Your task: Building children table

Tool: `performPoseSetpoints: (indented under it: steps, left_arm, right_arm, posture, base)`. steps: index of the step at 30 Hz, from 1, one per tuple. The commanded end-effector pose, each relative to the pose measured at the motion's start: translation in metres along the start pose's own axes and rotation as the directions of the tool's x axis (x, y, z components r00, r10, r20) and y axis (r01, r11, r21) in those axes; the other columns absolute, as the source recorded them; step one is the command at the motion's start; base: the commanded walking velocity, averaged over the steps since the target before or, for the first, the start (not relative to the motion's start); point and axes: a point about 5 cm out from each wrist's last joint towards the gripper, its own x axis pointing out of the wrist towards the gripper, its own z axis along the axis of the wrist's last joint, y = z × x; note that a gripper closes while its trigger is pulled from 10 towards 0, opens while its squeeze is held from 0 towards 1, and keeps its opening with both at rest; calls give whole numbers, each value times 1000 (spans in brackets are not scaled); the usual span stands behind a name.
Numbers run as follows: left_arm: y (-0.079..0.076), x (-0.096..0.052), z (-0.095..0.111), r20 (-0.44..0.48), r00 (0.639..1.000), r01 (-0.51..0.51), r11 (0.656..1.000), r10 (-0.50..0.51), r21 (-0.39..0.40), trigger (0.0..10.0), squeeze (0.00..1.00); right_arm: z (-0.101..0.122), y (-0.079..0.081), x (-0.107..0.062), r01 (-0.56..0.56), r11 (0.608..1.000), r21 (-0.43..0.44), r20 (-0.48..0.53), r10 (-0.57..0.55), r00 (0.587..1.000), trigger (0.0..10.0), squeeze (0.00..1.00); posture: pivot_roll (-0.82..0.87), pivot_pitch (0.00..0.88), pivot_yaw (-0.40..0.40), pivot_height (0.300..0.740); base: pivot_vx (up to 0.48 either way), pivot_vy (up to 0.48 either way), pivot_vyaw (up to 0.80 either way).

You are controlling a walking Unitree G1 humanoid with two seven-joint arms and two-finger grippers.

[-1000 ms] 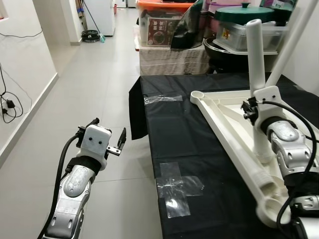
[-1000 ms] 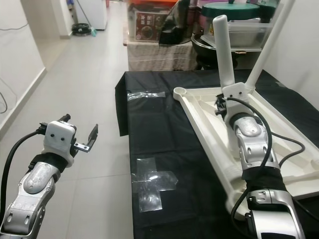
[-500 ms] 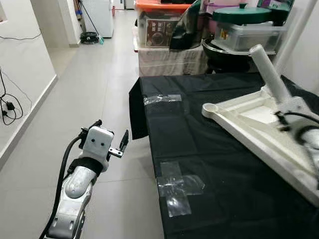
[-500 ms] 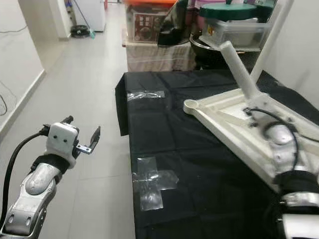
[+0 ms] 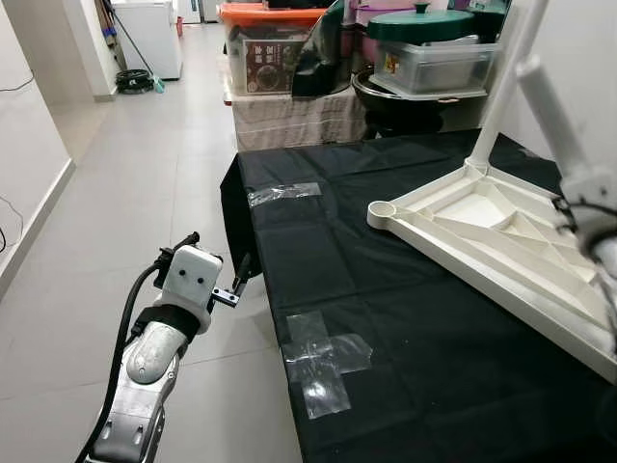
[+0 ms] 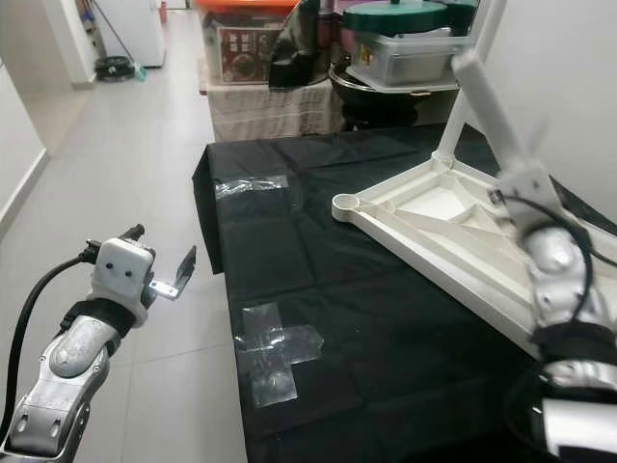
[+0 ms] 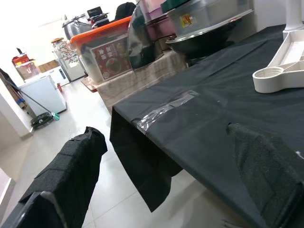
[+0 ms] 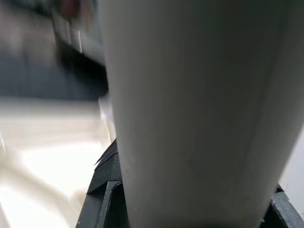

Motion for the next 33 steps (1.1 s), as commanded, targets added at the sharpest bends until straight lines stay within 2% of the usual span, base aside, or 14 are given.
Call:
performPoseSetpoints:
  steps: [1, 7, 8, 9, 12, 13, 15, 17, 18, 20, 21, 27, 29, 33]
  left_arm:
    - [4, 1, 1, 7, 1000, 11, 1000, -11, -13, 10000, 0]
    - [5, 2, 6, 45, 995, 88, 993, -85, -77, 10000, 0]
    - [4, 2, 10, 74, 982, 182, 977, -175, -113, 10000, 0]
    - [4, 2, 10, 74, 982, 182, 977, -175, -113, 10000, 0]
    - [4, 3, 13, 95, 963, 263, 956, -252, -130, 10000, 0]
    - [4, 6, 15, 107, 945, 322, 939, -310, -121, 10000, 0]
    - [4, 6, 15, 107, 945, 322, 939, -310, -121, 10000, 0]
    - [1, 12, 20, 114, 888, 454, 888, -445, -76, 10000, 0]
    - [1, 12, 20, 114, 888, 454, 888, -445, -76, 10000, 0]
    - [-1, 15, 20, 95, 843, 535, 844, -530, -34, 10000, 0]
    - [-1, 16, 20, 91, 830, 554, 832, -550, -28, 10000, 0]
    - [1, 18, 23, 104, 798, 599, 800, -594, -24, 10000, 0]
    - [5, 21, 25, 109, 790, 608, 794, -604, -11, 10000, 0]
    - [10, 23, 28, 111, 786, 610, 792, -608, 14, 10000, 0]
  right_arm:
    - [50, -11, 11, 65, 981, 182, 201, -102, 974, 10000, 0]
    - [95, -7, 21, -7, 925, 379, 321, -124, 939, 10000, 0]
    - [122, 7, 25, -132, 853, 505, 382, -84, 920, 10000, 0]
    - [122, 7, 25, -132, 853, 505, 382, -84, 920, 10000, 0]
    - [140, 27, 25, -264, 767, 585, 428, -15, 904, 10000, 0]
    - [151, 49, 22, -371, 673, 640, 454, 59, 889, 10000, 0]
    - [151, 49, 22, -371, 673, 640, 454, 59, 889, 10000, 0]
    - [172, 101, 4, -591, 437, 678, 535, 257, 805, 10000, 0]
    - [172, 101, 4, -591, 437, 678, 535, 257, 805, 10000, 0]
    - [186, 132, -17, -704, 306, 641, 603, 365, 709, 10000, 0]
    - [191, 140, -24, -734, 280, 619, 623, 393, 676, 10000, 0]
    - [196, 155, -43, -798, 197, 570, 660, 470, 587, 10000, 0]
    - [199, 158, -54, -835, 155, 528, 683, 506, 526, 10000, 0]
    - [199, 159, -59, -854, 150, 498, 686, 533, 494, 10000, 0]
  posture:
    - [38, 0, -27, 740]
    - [39, 0, -27, 740]
    - [45, 0, -35, 740]
    - [45, 0, -35, 740]
    - [46, 0, -36, 740]
    - [46, 0, -37, 740]
    - [46, 0, -37, 740]
    - [42, 0, -33, 740]
    - [42, 0, -33, 740]
    - [35, 0, -28, 740]
    - [35, 0, -28, 740]
    - [28, 0, -27, 740]
    - [23, 0, -23, 740]
    - [17, 0, -20, 740]
  base:
    - [0, 0, 0]
    - [0, 0, 0]
    - [0, 0, 0]
    - [0, 0, 0]
    - [0, 0, 0]
    - [0, 0, 0]
    - [0, 0, 0]
    - [0, 0, 0]
    - [0, 0, 0]
    - [0, 0, 0]
    - [0, 0, 0]
    - [0, 0, 0]
    - [0, 0, 0]
    - [0, 0, 0]
